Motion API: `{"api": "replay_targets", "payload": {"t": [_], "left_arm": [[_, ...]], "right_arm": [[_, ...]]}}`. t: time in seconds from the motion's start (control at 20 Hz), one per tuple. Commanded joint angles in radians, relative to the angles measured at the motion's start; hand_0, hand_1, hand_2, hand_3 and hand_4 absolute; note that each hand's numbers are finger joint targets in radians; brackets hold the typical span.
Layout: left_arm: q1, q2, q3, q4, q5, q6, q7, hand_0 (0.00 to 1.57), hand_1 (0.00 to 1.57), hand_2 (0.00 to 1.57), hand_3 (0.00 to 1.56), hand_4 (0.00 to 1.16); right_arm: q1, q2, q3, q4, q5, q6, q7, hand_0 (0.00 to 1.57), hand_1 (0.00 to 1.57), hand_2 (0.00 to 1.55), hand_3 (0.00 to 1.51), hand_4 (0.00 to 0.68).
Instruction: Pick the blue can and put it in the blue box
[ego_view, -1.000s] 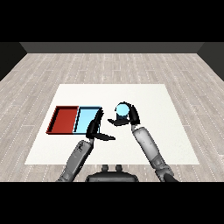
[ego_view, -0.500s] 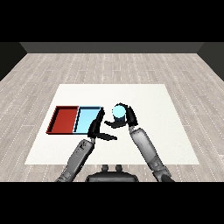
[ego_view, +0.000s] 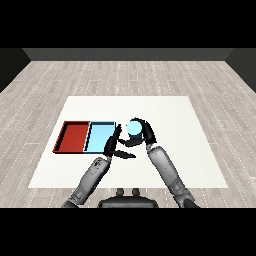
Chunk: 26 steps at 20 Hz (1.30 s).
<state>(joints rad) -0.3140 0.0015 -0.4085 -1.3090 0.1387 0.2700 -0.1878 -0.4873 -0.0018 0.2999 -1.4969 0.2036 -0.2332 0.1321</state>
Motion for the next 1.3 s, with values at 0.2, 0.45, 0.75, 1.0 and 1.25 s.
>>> {"api": "replay_targets", "payload": {"t": [0.2, 0.45, 0.75, 1.0, 1.25], "left_arm": [[-0.102, -0.001, 0.032, 0.076, 0.035, 0.009, 0.028, 0.00, 0.00, 0.00, 0.00, 0.00], [-0.085, -0.002, -0.023, 0.056, 0.053, 0.048, 0.018, 0.00, 0.00, 0.00, 0.00, 0.00], [-0.105, -0.002, -0.032, 0.090, 0.079, 0.020, -0.004, 0.00, 0.00, 0.00, 0.00, 0.00], [-0.057, -0.002, -0.071, 0.096, 0.110, -0.002, -0.095, 0.00, 0.00, 0.00, 0.00, 0.00], [-0.163, -0.002, -0.081, 0.157, 0.131, 0.163, -0.056, 0.00, 0.00, 0.00, 0.00, 0.63]], "right_arm": [[-0.070, 0.002, -0.012, -0.014, 0.005, 0.002, 0.083, 1.50, 1.50, 1.46, 1.39, 0.570], [-0.047, 0.002, 0.062, 0.013, 0.008, -0.039, 0.047, 1.50, 1.50, 1.45, 1.38, 0.552], [0.066, 0.002, 0.118, -0.107, 0.037, -0.021, 0.065, 1.49, 1.49, 1.46, 1.38, 0.540], [-0.046, 0.002, 0.150, 0.007, -0.042, -0.095, 0.021, 1.36, 1.36, 1.45, 1.38, 0.571], [-0.034, 0.002, 0.147, 0.016, -0.063, -0.094, 0.002, 1.54, 1.54, 1.47, 1.38, 0.569]]}}
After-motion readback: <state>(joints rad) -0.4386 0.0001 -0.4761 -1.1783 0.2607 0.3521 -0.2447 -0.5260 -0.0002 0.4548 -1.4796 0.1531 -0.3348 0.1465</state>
